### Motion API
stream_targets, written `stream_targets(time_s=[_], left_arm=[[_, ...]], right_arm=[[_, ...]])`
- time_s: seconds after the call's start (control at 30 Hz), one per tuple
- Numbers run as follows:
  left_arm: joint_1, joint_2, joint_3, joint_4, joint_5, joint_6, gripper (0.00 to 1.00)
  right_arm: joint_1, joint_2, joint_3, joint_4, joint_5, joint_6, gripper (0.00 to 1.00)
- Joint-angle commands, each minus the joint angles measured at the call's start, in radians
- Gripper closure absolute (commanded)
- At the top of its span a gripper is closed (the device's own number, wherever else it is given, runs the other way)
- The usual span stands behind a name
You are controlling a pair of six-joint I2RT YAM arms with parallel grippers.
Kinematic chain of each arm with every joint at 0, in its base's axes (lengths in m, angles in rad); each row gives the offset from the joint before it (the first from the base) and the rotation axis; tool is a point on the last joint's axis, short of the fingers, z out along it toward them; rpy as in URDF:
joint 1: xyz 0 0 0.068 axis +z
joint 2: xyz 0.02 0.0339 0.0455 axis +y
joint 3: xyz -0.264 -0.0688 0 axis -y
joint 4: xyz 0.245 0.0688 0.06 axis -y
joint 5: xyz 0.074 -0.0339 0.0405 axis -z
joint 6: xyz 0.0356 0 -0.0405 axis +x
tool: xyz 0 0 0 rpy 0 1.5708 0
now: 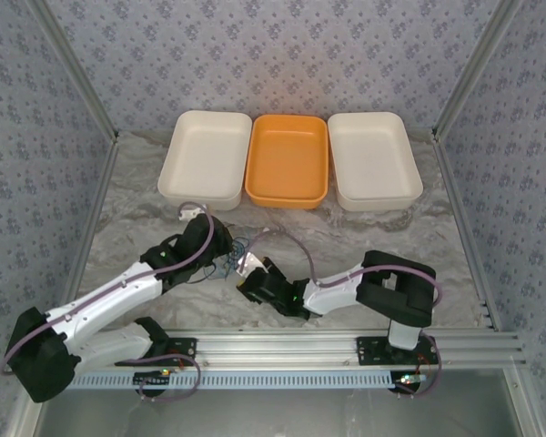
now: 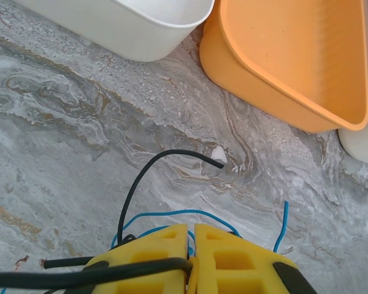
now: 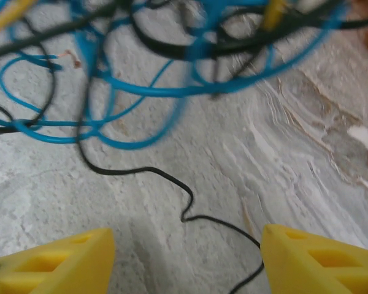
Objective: Untangle the cables
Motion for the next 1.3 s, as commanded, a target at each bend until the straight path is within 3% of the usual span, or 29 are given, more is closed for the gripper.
stream_targets(time_s=[0.0, 0.33, 0.37, 0.47, 0.53, 0.7, 0.87, 1.27], left_arm=[[0.015, 0.014, 0.040, -0.031, 0.036, 0.007, 1.00], [0.018, 0.015, 0.051, -0.042, 0.054, 0.008, 1.00], [0.018, 0.013, 0.052, -0.044, 0.054, 0.008, 1.00], [0.020, 0.006, 0.063, -0.070, 0.038, 0.014, 1.00], [0.033, -0.007, 0.081, -0.118, 0.004, 0.023, 1.00], [0.150, -0.074, 0.095, -0.193, -0.020, 0.067, 1.00], [0.271, -0.084, 0.085, -0.168, 0.064, 0.099, 1.00], [0.349, -0.091, 0.027, -0.157, 0.087, 0.106, 0.97]], right_arm=[[0.024, 0.039, 0.046, 0.083, 0.057, -0.134, 0.32], [0.013, 0.131, 0.162, 0.036, 0.140, -0.159, 0.39], [0.011, 0.135, 0.170, 0.024, 0.137, -0.159, 0.44], [-0.002, 0.122, 0.192, -0.065, 0.072, -0.137, 0.84], [-0.008, 0.086, 0.183, -0.130, 0.034, -0.112, 1.00], [-0.051, -0.083, 0.046, -0.207, -0.042, -0.051, 1.00], [-0.131, -0.252, -0.045, -0.268, -0.199, -0.033, 1.00], [-0.324, -0.514, -0.090, -0.400, -0.234, 0.046, 1.00]])
